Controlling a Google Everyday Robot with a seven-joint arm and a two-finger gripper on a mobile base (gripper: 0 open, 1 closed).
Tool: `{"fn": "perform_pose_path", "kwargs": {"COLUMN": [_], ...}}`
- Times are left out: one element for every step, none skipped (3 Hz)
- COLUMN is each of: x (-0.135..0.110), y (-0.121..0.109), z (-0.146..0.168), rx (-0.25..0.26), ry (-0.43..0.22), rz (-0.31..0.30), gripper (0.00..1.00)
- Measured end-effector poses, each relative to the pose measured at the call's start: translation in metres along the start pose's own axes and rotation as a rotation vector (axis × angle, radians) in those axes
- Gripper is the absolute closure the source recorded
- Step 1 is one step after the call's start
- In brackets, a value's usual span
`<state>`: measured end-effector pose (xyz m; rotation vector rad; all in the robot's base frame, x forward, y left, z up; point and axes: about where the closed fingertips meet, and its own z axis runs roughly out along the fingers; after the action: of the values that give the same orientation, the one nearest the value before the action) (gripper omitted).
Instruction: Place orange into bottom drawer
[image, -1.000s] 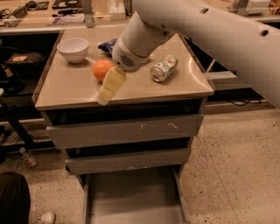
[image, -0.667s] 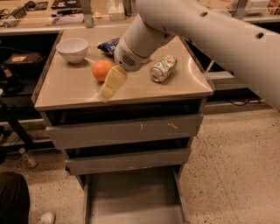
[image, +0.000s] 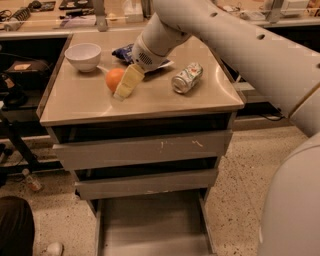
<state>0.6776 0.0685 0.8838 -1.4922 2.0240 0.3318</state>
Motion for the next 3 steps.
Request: {"fn": "perform_pose_path", "kwargs": {"x": [0.0,-0.006,-0.017], "y": [-0.001,-0.001,-0.003], "z": [0.001,0.014,0.031], "rx": [0.0,-0.009,-0.02], "ry": [0.0,-0.018,-0.029], "rz": [0.001,0.023,0.027], "gripper": [0.0,0.0,0.0]}}
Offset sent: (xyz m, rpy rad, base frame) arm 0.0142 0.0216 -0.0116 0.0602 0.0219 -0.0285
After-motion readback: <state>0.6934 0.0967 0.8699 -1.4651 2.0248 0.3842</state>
